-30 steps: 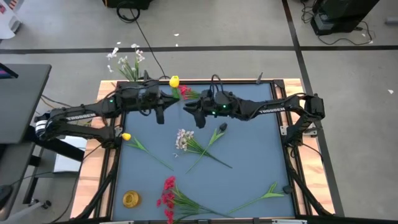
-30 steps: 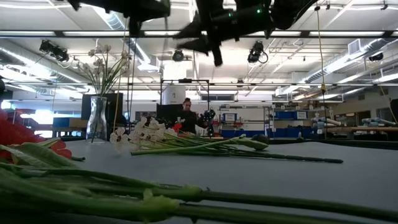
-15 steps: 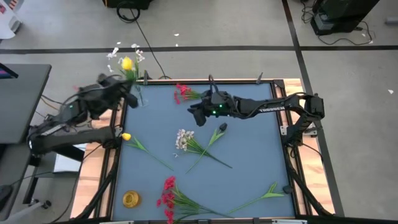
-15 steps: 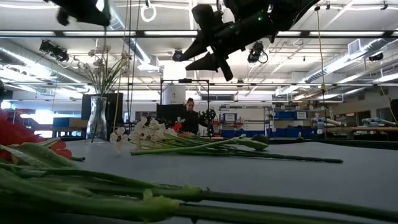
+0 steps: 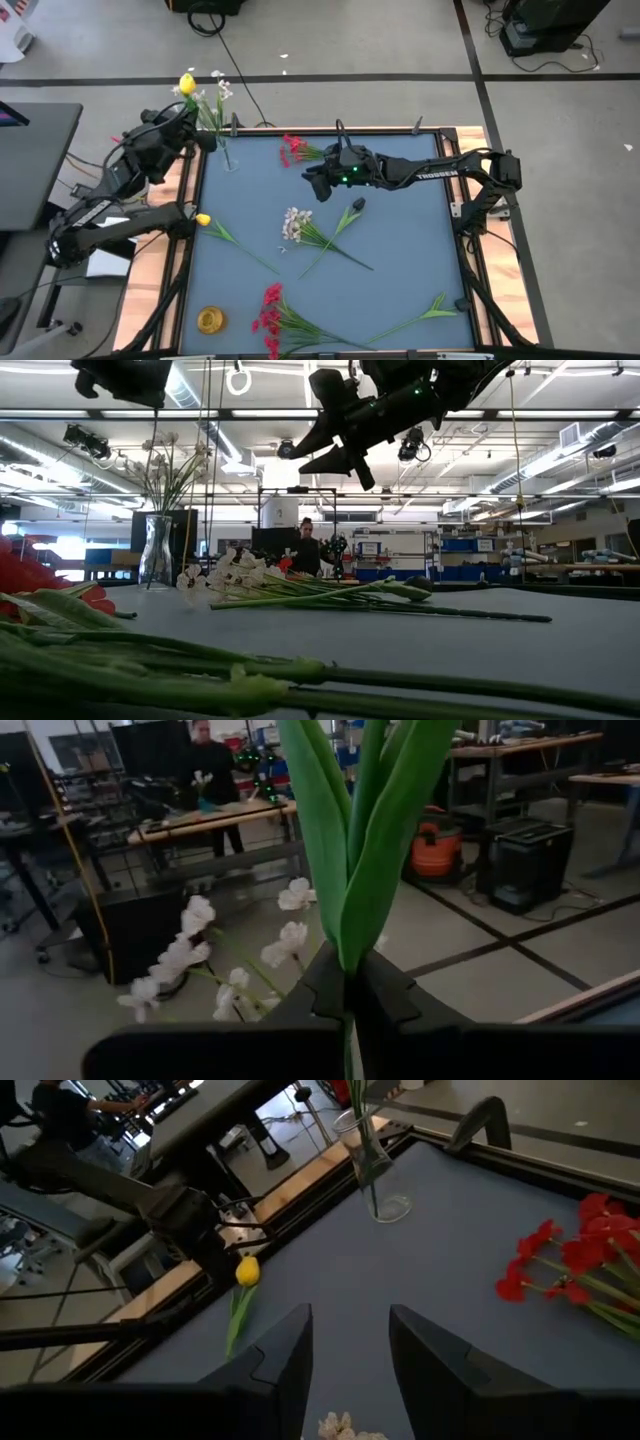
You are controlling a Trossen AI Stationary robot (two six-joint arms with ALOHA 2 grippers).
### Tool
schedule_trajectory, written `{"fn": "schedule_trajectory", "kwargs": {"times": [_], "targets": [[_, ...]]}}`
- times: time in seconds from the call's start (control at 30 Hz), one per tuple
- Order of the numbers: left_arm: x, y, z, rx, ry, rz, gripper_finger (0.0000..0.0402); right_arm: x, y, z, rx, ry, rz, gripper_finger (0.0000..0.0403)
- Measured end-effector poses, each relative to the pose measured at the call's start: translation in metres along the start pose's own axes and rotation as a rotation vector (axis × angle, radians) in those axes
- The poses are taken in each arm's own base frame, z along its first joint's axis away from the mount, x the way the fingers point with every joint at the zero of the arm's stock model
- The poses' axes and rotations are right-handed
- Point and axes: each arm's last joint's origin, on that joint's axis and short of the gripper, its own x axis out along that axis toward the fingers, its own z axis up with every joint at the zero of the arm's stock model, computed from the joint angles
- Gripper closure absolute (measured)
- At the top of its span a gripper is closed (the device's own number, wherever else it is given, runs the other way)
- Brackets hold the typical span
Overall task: Sort flowers into vase by color
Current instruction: Put the right yellow flower into the transparent vase
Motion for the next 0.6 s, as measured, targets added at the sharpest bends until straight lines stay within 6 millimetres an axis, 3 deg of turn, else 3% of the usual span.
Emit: {"fn": "schedule_trajectory", "kwargs": {"times": [0.37,0.6], "targets": [[0.019,-0.008,-0.008,-0.093,0.073,0.047,0.0394,0.0,0.0,0.0,-0.043,0.003,0.003,0.0261],[0.024,-0.01,-0.037,-0.206,0.116,0.154,0.0392,0.0,-0.001,0.001,-0.069,0.002,0.0,0.0261]]}}
